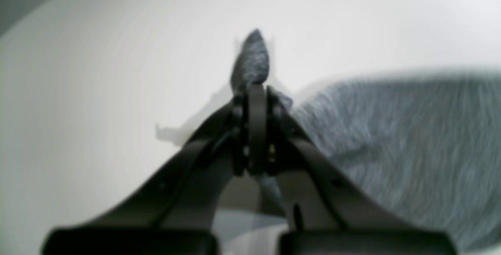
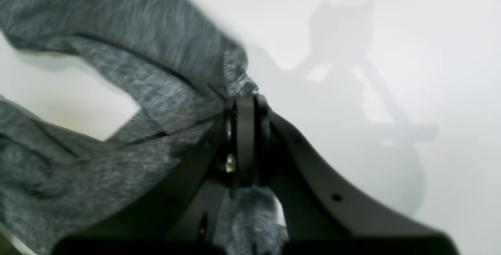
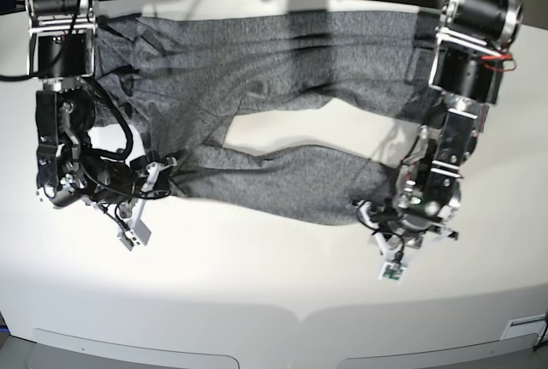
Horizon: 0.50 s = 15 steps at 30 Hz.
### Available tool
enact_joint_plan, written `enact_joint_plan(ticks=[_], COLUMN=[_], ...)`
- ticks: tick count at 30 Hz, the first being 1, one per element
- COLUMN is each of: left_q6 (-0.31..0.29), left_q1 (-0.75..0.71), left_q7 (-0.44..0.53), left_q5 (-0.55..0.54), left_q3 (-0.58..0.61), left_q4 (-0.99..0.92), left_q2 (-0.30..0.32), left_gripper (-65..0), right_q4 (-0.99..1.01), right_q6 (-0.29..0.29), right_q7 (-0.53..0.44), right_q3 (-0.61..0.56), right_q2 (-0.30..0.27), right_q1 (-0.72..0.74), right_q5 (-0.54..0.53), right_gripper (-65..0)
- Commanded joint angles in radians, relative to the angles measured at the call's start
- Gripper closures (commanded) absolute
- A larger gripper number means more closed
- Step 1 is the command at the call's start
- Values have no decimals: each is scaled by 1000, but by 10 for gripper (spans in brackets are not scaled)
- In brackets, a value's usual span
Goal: Fold the T-shirt properly
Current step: 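Fold the held shirt edge with both grippers toward the arm bases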
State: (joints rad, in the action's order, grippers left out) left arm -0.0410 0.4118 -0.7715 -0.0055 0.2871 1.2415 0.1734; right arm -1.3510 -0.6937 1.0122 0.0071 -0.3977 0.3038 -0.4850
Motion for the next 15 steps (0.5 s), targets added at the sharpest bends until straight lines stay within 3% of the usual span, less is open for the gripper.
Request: enact_joint_plan(ticks=[1, 7, 11, 15], left_q6=[4, 4, 4, 4], left_q1=[26, -28, -59, -107], left_q7=[14, -106, -204, -242], left_q5=[-11, -100, -98, -60], left_q3=[-4, -4, -5, -5], left_q4=[51, 243, 367, 463], left_q2=[20, 143, 211, 259], left_gripper=[0, 0, 0, 0], right_q4=[-40, -220, -374, -523], right_q6=[-4, -4, -4, -4], right_q7=[-8, 56, 75, 98], right_q3=[14, 21, 21, 21], right_q2=[-13, -16, -30, -65], right_q1=[18, -72, -154, -243], right_q5=[-14, -14, -17, -17], right_gripper=[0, 0, 0, 0])
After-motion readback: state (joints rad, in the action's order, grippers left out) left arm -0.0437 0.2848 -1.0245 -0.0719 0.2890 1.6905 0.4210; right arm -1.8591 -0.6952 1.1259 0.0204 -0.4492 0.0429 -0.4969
